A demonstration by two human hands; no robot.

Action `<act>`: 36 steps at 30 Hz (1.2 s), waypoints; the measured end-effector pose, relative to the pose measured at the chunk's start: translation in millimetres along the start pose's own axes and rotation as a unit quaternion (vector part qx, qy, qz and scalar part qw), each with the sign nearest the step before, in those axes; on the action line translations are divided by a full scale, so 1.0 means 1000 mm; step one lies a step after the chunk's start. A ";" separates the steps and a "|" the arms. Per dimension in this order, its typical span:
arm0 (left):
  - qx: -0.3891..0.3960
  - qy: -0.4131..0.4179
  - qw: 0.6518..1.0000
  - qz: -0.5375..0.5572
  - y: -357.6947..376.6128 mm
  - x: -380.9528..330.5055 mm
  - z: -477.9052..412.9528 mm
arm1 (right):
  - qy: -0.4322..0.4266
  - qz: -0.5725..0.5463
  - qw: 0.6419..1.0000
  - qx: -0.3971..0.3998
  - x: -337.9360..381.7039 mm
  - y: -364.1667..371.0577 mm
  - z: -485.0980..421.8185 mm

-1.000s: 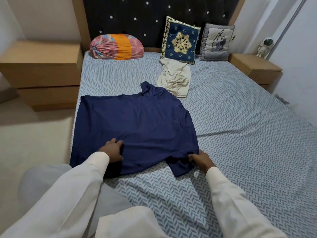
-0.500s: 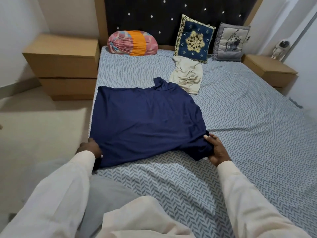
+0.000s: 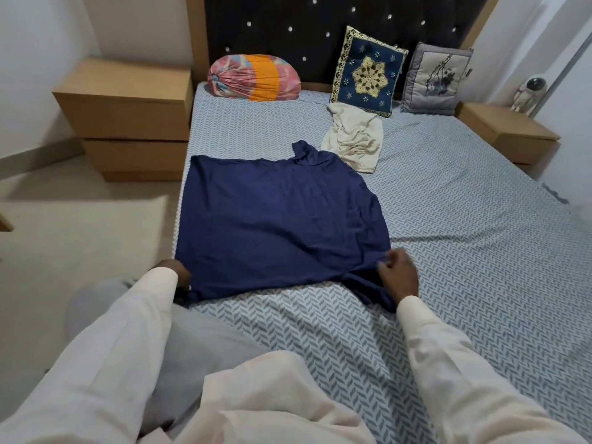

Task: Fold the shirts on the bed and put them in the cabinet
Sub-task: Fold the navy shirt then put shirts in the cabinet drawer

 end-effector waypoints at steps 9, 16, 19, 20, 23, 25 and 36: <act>-0.080 -0.054 0.970 0.224 -0.002 0.022 -0.006 | -0.231 0.228 0.915 0.240 0.028 0.060 0.017; -0.042 -0.007 0.986 0.161 -0.006 0.020 0.010 | -0.244 0.244 0.924 0.167 0.029 0.047 0.020; 0.013 -0.001 0.996 0.084 -0.006 0.016 0.014 | -0.220 0.232 0.931 0.177 0.037 0.041 0.015; 0.018 0.001 0.999 0.046 -0.006 0.015 0.017 | -0.215 0.245 0.925 0.194 0.039 0.041 0.012; 0.035 0.005 0.995 -0.090 -0.005 0.010 0.022 | -0.187 0.291 0.890 0.297 0.043 0.041 0.010; 0.018 0.012 0.992 -0.128 -0.001 0.010 0.021 | -0.173 0.273 0.895 0.307 0.041 0.039 0.010; -0.062 0.033 0.984 -0.161 0.004 -0.001 0.012 | 0.270 0.108 0.955 0.063 -0.034 0.015 0.005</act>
Point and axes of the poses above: each hand's wrist, its own z-axis away from the middle knuckle, its own y-axis out of the palm, x = y × z, the point moved 1 cm from there along -z, towards the middle knuckle, and after that the axes turned 2 degrees about z, right-handed, at the moved point
